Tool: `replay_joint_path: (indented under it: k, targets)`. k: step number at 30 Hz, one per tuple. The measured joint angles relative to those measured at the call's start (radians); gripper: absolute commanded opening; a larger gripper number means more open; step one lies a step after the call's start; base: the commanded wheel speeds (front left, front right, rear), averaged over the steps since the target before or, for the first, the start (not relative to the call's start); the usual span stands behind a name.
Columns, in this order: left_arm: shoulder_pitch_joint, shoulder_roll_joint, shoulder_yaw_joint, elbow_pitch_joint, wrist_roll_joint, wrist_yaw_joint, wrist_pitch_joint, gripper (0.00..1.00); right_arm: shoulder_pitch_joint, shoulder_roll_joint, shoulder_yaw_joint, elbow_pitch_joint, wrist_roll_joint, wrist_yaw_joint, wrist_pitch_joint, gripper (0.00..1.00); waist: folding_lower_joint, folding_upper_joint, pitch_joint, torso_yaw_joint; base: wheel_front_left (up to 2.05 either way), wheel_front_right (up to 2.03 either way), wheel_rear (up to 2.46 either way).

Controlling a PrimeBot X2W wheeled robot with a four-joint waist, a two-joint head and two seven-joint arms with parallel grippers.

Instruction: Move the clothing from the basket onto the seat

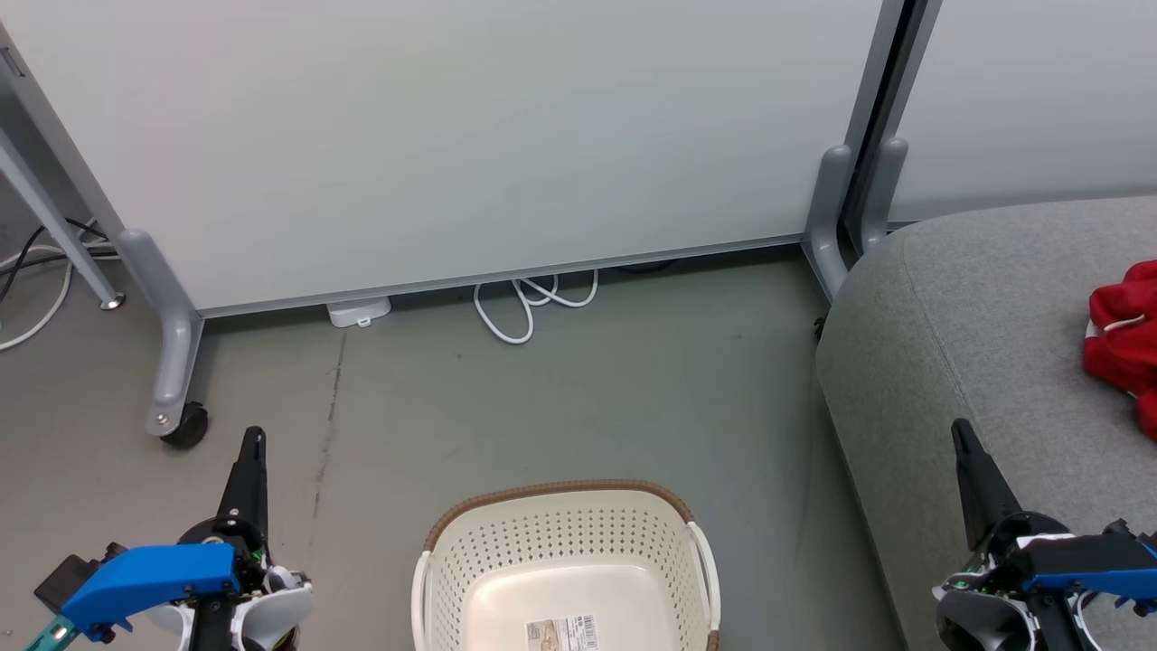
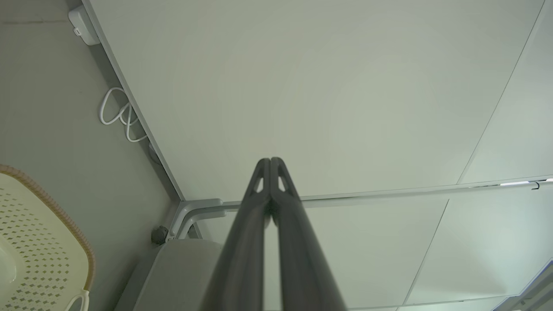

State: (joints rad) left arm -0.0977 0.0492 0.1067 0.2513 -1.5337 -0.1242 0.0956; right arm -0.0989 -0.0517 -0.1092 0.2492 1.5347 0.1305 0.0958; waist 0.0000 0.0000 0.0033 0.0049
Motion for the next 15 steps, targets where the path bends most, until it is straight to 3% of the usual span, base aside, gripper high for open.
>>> replay_joint_path:
  k: [15]
  targets:
    - [-0.006,0.000,0.007,-0.004,-0.078,-0.002,0.018,0.00,-0.002,0.001,-0.005,-0.003,0.077,0.000,0.018,0.00,0.0000,0.0000,0.000,-0.005,0.00,0.00,0.00]
